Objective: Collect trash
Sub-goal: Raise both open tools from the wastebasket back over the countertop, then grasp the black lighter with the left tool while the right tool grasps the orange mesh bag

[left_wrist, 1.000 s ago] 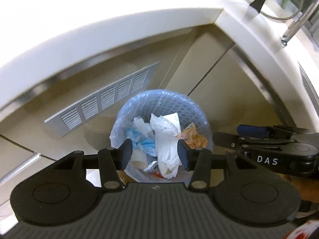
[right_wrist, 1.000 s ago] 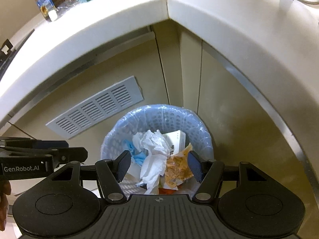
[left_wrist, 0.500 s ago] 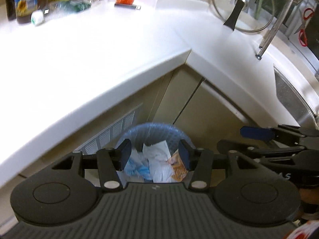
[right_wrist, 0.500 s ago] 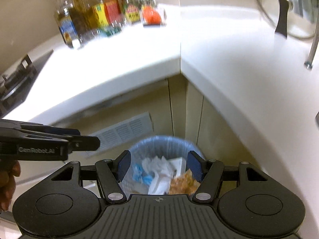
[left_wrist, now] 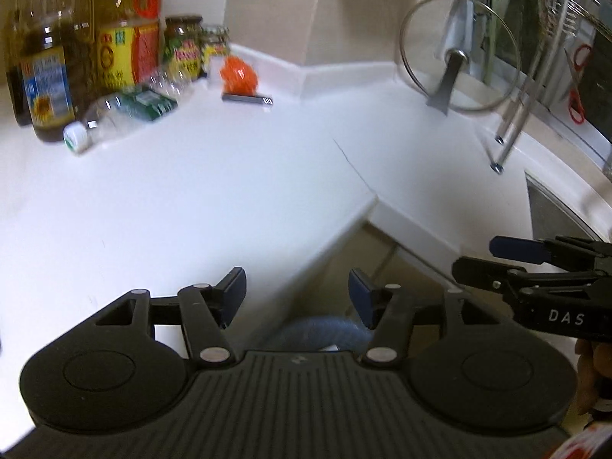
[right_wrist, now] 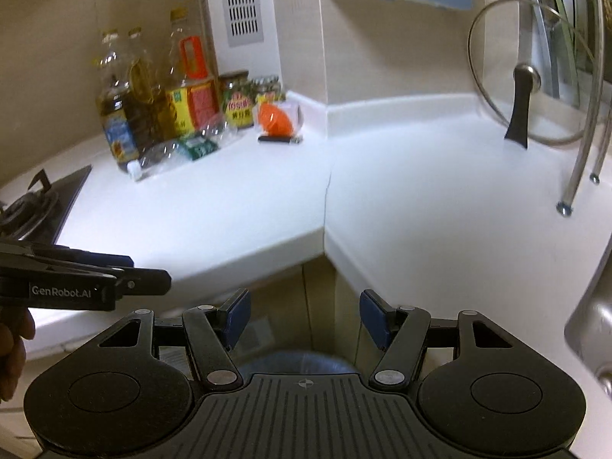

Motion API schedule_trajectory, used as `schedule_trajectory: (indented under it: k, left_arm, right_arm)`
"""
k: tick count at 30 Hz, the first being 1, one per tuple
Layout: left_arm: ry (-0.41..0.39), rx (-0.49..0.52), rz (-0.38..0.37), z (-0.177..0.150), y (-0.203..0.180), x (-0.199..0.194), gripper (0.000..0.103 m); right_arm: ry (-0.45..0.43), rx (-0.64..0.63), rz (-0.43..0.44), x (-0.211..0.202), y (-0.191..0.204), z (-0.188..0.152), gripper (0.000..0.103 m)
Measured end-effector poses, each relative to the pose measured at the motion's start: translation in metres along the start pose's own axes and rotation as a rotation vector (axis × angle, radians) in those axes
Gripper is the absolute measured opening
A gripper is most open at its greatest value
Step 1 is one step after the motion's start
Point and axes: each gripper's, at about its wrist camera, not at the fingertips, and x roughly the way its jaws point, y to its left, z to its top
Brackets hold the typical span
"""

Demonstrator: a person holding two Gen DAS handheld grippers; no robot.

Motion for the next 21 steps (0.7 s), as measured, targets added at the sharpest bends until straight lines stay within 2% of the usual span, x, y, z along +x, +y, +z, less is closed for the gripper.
schedule_trajectory:
  k: [8, 15, 21]
  left_arm:
    - [-0.076, -0.054, 0.107, 0.048, 0.013, 0.014, 0.06]
    - [-0.094, -0.091, 0.211, 0.081, 0.025, 0.032, 0.062]
    - [-0.096, -0.086, 0.238, 0.106, 0.044, 0.045, 0.067]
  right_arm:
    - [-0.027, -0.075, 0.096, 0.044, -0.019, 0.049, 0.063]
    - [-0.066, -0.133, 0.179, 0.097, -0.036, 0.098, 0.063]
    - [-0.056, -0.13, 0.193, 0.139, -0.032, 0.138, 0.063]
